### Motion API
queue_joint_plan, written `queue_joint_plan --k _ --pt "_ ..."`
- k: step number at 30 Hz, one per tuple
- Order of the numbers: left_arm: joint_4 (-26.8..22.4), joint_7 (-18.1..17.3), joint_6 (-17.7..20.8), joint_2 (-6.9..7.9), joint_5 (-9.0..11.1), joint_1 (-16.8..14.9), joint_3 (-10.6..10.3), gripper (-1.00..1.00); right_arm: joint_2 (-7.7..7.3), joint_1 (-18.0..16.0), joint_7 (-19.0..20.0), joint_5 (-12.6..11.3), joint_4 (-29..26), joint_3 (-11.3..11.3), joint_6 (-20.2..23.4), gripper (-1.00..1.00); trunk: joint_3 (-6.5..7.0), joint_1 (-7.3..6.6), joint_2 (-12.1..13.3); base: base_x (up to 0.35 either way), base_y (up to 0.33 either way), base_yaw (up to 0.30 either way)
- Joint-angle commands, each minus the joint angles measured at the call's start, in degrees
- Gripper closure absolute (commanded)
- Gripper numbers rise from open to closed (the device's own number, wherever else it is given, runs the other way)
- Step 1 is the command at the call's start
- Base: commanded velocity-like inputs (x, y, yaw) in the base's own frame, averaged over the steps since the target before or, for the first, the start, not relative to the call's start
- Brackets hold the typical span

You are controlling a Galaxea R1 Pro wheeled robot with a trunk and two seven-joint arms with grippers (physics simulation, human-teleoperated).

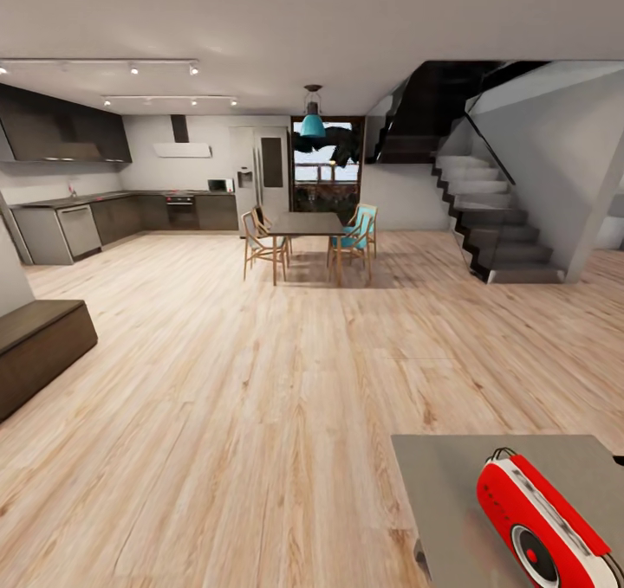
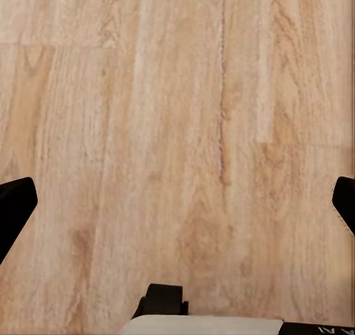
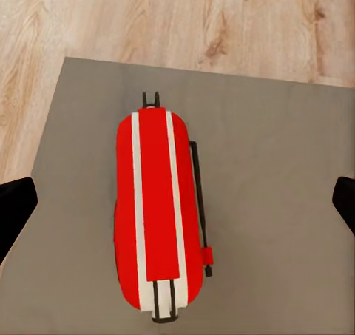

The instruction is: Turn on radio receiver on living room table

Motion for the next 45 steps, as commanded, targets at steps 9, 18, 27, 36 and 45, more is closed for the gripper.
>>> queue_joint_plan --k 9,18,27,36,45 --pt "0.1 0.0 0.0 -0.01 0.0 0.0 0.0 -1.00 0.19 0.1 0.0 -0.1 0.1 6.0 -0.1 -1.00 0.00 0.00 0.0 0.013 -0.012 0.000" --pt "0.3 0.0 0.0 -0.03 0.0 0.0 0.0 -1.00 0.26 0.1 0.0 -0.5 0.1 11.1 -0.4 -1.00 0.00 0.00 0.0 0.039 -0.037 0.000" --pt "0.4 0.0 0.0 -0.02 0.0 0.0 0.0 -1.00 0.31 0.1 0.0 -0.6 0.1 11.2 -0.5 -1.00 0.00 0.00 0.0 0.158 -0.149 0.000" --pt "0.4 0.0 0.0 -0.08 0.0 0.0 0.0 -1.00 0.35 0.1 0.0 -0.6 0.1 11.3 -0.5 -1.00 0.00 0.00 0.0 0.007 -0.006 0.000" --pt "0.5 0.0 -0.1 -0.03 0.0 0.0 0.0 -1.00 0.53 0.1 0.2 -0.6 0.1 11.4 -0.4 -1.00 0.00 0.00 0.0 0.000 0.000 0.000"
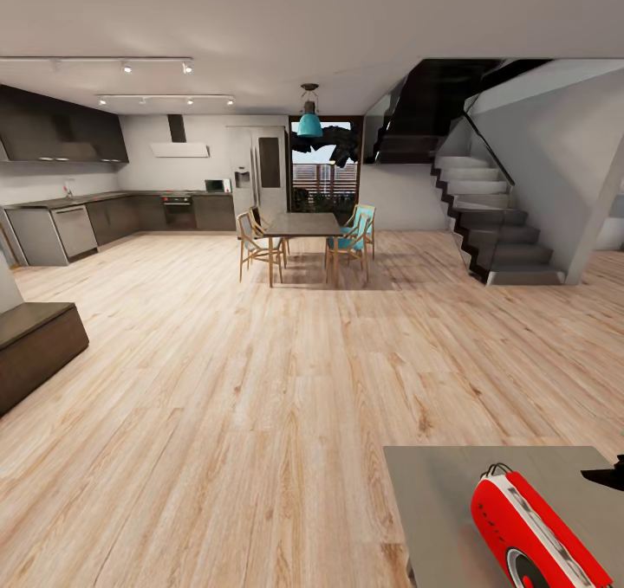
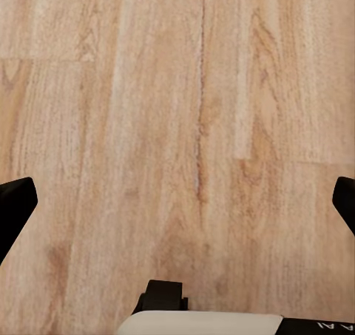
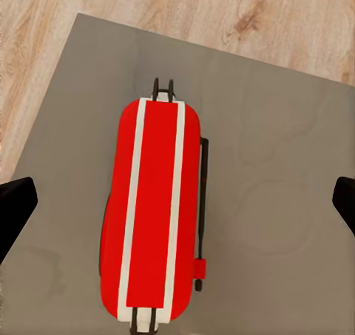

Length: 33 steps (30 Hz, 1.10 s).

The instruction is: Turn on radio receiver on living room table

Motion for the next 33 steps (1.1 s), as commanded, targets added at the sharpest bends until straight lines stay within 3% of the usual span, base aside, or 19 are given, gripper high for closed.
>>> queue_joint_plan --k 1,6,10,14,21,24,33 --pt "0.0 0.0 0.0 0.00 0.0 0.0 0.0 -1.00 0.01 0.0 0.0 0.0 0.0 0.0 0.1 -1.00 0.00 0.00 0.0 0.000 0.000 0.000" --pt "0.0 0.0 0.0 0.05 0.0 0.0 0.0 -1.00 0.69 0.0 -0.2 -0.1 0.0 -0.1 0.5 -1.00 0.00 0.00 0.0 0.000 0.000 0.000" --pt "0.1 0.0 0.0 0.10 0.0 0.0 0.0 -1.00 5.99 0.0 -1.9 0.2 0.6 -0.1 0.5 -1.00 0.00 0.00 0.0 0.000 0.000 0.000" --pt "0.1 -0.2 -1.3 -0.04 0.1 0.0 0.0 -1.00 8.54 0.0 -6.6 0.5 3.5 0.4 0.3 -1.00 0.00 0.00 0.0 0.000 0.000 0.000" --pt "0.5 -0.4 -1.9 -0.39 -0.2 0.0 -0.2 -1.00 9.64 0.0 -8.9 0.5 6.7 2.4 0.0 -1.00 0.00 0.00 0.0 0.000 0.000 0.000" --pt "0.5 -0.6 -2.0 -0.17 0.1 0.0 -0.1 -1.00 9.77 0.0 -12.2 0.4 8.7 2.4 -2.0 -1.00 0.00 0.00 0.0 0.000 0.000 0.000" --pt "0.4 -0.6 -2.1 -0.15 0.3 0.0 -0.1 -1.00 9.73 0.0 -12.8 0.5 9.3 2.5 -3.1 -1.00 0.00 0.00 0.0 0.000 0.000 0.000"
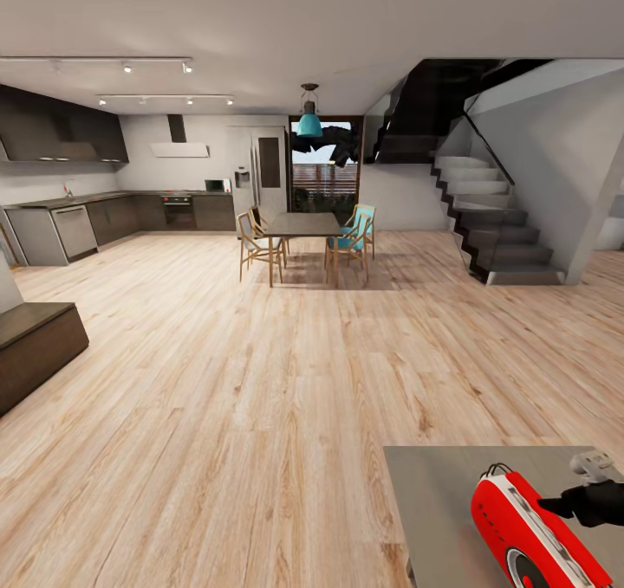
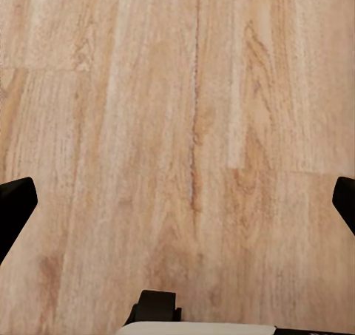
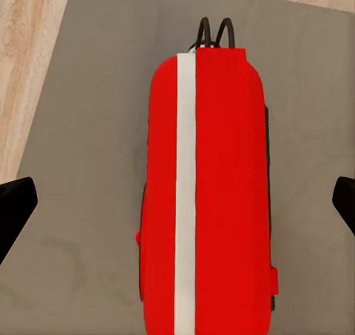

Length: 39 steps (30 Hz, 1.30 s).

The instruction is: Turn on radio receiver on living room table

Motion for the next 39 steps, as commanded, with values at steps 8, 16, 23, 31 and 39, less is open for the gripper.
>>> queue_joint_plan --k 8,16,23,31,39 --pt "-0.1 0.0 -0.1 -0.07 0.1 0.0 0.0 -1.00 -0.19 0.0 -0.1 0.0 0.9 0.0 0.0 -1.00 0.00 0.00 0.0 0.000 0.000 0.000" --pt "-0.1 0.0 -0.1 -0.02 0.0 0.0 0.0 -1.00 -0.19 0.0 -0.2 0.3 2.9 0.1 -0.1 -1.00 0.00 0.00 0.0 0.000 0.000 0.000" --pt "-0.1 0.0 -0.1 -0.06 0.0 0.0 0.0 -1.00 -0.19 0.0 -0.3 0.3 3.1 -0.1 -0.2 -1.00 0.00 0.00 0.0 0.000 0.000 0.000" --pt "-0.1 0.0 -0.1 -0.10 0.0 0.0 0.0 -1.00 -0.19 0.0 -0.3 1.2 3.1 -0.2 -0.2 -1.00 0.00 0.00 0.0 0.000 0.000 0.000" --pt "-0.1 0.0 -0.1 -0.11 0.0 0.0 0.0 -1.00 -0.19 0.0 -0.4 3.1 3.1 -0.2 -0.2 -1.00 0.00 0.00 0.0 0.000 0.000 0.000"
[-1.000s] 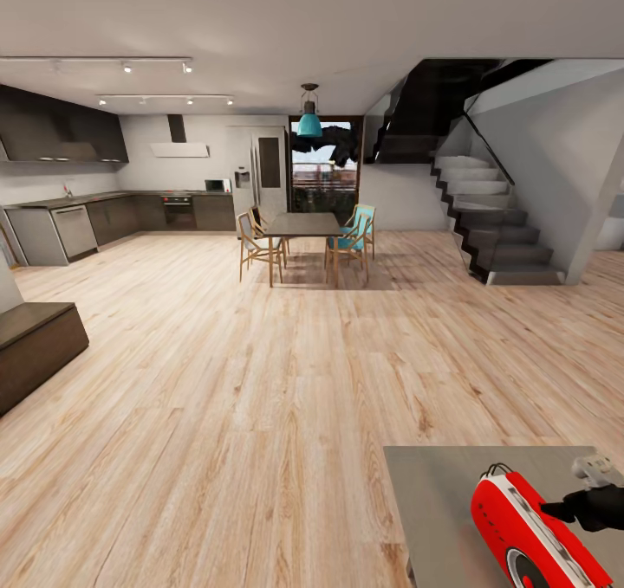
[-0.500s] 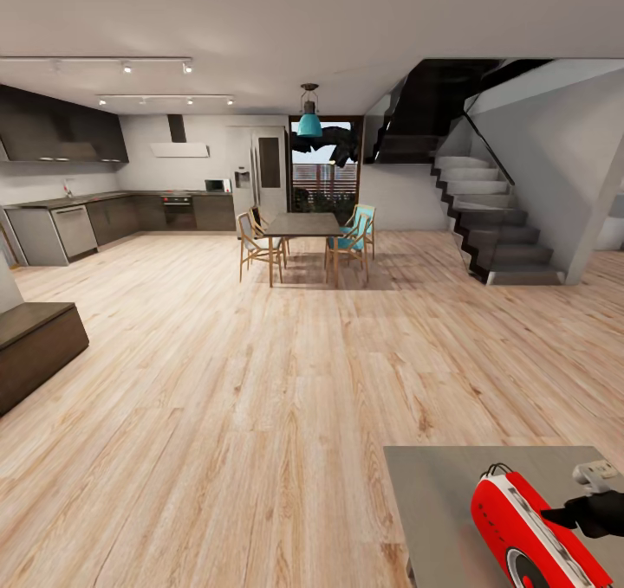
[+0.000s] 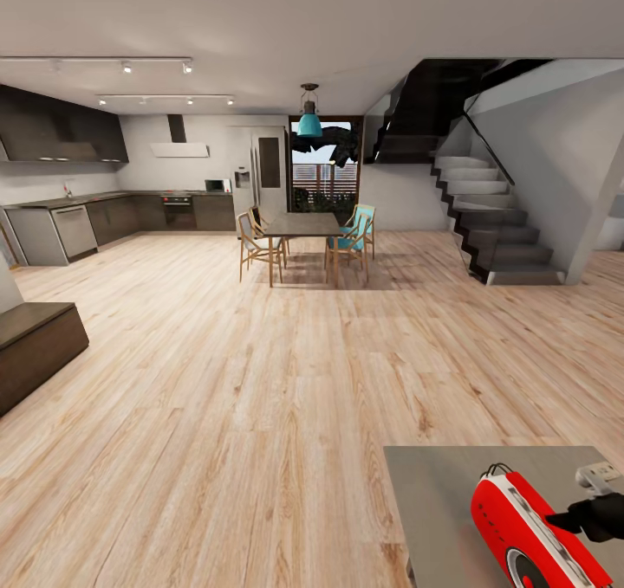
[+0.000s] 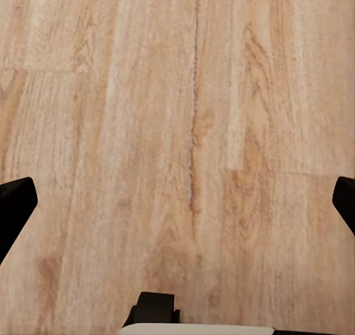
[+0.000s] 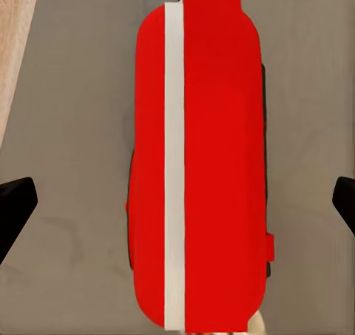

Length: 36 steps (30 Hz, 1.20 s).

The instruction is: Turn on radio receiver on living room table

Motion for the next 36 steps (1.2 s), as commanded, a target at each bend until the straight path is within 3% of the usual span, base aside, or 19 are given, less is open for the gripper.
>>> queue_joint_plan --k 1,8,25,29,36 --pt "0.0 0.0 0.0 0.00 0.0 0.0 0.0 -1.00 0.00 0.0 0.0 0.1 0.0 0.0 0.0 -1.00 0.00 0.00 0.0 0.000 0.000 0.000" --pt "-0.1 0.1 0.0 0.29 0.0 0.0 0.0 -1.00 0.02 0.0 -3.3 0.3 0.5 0.3 0.0 -1.00 0.00 0.00 0.0 0.000 0.000 0.000" --pt "0.0 0.1 -0.1 0.27 0.0 0.0 0.0 -1.00 0.23 0.0 -4.0 0.4 2.7 0.6 0.0 -1.00 0.00 0.00 0.0 0.000 0.000 0.000" --pt "0.0 0.1 -0.1 0.28 0.0 0.0 0.0 -1.00 0.33 0.0 -4.9 0.4 4.0 2.4 -0.2 -1.00 0.00 0.00 0.0 0.000 0.000 0.000" --pt "0.0 0.1 -0.1 0.32 0.0 0.0 0.0 -1.00 0.51 0.0 -9.7 0.0 7.9 3.6 -5.2 -1.00 0.00 0.00 0.0 0.000 0.000 0.000"
